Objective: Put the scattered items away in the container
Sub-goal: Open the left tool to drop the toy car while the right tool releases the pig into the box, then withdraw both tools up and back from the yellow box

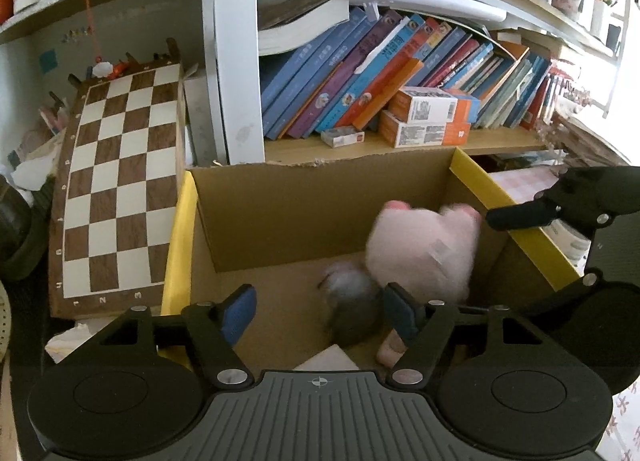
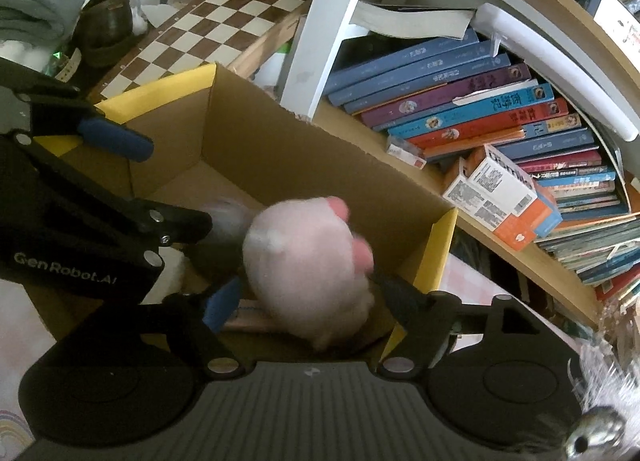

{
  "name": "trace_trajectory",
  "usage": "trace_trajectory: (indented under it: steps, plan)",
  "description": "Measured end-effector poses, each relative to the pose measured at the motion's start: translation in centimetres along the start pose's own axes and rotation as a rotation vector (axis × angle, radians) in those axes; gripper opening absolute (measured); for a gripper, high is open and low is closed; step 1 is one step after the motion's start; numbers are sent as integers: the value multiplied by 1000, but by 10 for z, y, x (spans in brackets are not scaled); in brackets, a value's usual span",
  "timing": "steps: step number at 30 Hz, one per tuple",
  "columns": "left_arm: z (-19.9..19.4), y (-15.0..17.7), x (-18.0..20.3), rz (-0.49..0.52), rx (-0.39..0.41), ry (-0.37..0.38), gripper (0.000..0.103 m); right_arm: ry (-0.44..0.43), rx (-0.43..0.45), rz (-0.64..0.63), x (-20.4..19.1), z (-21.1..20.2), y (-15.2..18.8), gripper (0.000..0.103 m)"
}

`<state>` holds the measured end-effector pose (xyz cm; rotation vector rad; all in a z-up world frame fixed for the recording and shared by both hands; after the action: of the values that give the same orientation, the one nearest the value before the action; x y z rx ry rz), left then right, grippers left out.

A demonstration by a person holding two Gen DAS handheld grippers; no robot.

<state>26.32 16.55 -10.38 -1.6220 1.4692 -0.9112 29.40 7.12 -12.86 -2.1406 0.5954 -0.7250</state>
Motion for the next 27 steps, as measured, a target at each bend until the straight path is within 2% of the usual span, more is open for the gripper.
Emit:
trace_trajectory:
  steps: [12, 18, 27]
  plan:
    - [-28, -20, 7, 14, 76, -9, 75, 11, 37, 55, 7, -24, -8, 81]
    - [-50, -30, 15, 37, 119, -2, 80, 24, 63, 85, 8, -46, -10, 81]
    - [-79, -32, 26, 43, 151, 10, 80, 47, 92, 144, 10, -78, -6, 81]
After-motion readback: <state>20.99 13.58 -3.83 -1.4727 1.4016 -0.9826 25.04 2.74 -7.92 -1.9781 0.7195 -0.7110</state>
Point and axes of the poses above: each gripper's, at about its wrist camera, not at the fingertips, and z roughly the way its jaws point, x to its right, y to its underside, the point moved 10 cm from there along z, roughly the way its jaws point, and after that the axes turned 14 degrees about x, right-handed, at the moved point
